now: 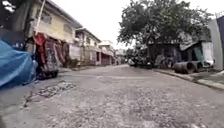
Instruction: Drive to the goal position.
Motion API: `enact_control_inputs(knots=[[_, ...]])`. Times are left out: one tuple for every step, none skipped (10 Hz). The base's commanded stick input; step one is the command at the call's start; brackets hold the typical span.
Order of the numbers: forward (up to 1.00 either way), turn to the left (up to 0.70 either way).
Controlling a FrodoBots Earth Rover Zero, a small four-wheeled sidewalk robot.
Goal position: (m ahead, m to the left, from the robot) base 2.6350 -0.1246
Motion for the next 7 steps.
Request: enact_control_inputs(knots=[[1.0,0.0],[1.0,0.0],[1.0,0.0],[1.0,0.0],[1.0,0.0],[1.0,0.0],[1.0,0.0]])
